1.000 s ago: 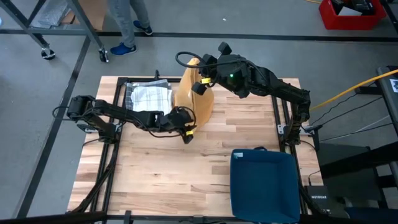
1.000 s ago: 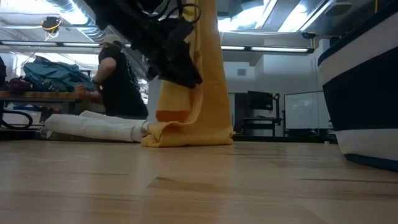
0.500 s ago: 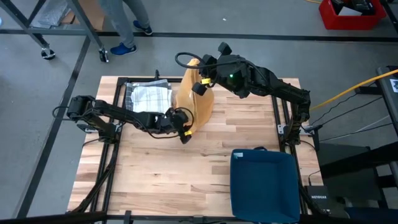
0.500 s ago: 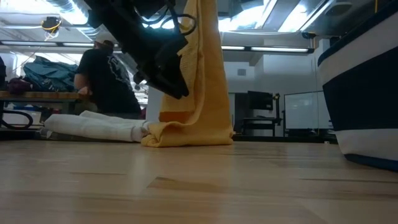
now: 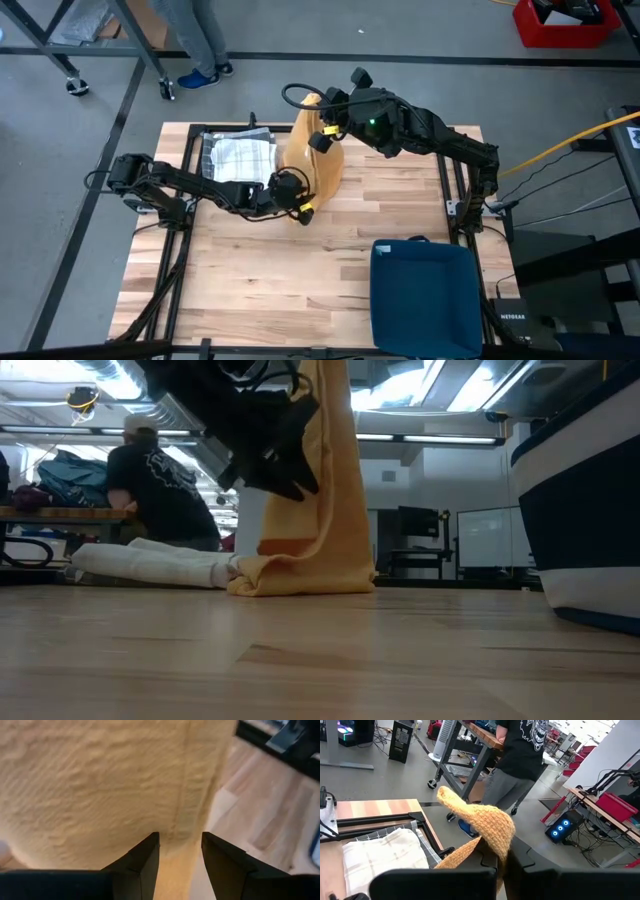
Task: Fold towel
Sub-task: Fold the yellow towel
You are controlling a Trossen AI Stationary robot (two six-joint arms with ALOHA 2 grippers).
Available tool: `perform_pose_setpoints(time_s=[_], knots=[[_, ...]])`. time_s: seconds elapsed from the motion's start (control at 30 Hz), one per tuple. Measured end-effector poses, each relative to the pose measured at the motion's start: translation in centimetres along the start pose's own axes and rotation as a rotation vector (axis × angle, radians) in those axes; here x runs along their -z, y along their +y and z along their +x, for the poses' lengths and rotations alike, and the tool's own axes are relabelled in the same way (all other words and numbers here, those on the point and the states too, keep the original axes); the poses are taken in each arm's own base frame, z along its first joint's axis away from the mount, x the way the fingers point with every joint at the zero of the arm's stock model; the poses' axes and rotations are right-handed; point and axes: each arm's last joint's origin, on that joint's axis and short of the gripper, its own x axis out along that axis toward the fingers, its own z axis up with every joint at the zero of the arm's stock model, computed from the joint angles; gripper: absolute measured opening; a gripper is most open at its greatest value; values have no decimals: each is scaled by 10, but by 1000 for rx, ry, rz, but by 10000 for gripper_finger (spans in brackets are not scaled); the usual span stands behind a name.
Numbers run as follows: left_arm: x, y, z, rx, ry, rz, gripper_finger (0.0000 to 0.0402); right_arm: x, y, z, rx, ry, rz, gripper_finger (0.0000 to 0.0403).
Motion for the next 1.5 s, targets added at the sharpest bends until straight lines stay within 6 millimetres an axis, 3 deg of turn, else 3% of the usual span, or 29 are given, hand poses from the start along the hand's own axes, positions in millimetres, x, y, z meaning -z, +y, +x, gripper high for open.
perform_pose_setpoints(time_s=[0.27, 0.7, 1.1, 1.5], knots=[[-7, -1, 1, -2, -71, -45, 138, 0, 0, 0, 1, -3, 4, 5], [-10, 5, 0, -200, -195, -56, 138, 0, 0, 0, 1, -4, 32, 6], [18, 9, -9, -286, -30, -8, 138, 0, 0, 0, 0, -3, 31, 4], [26, 4, -14, -217, 56, -32, 138, 0, 0, 0, 0, -2, 31, 5]])
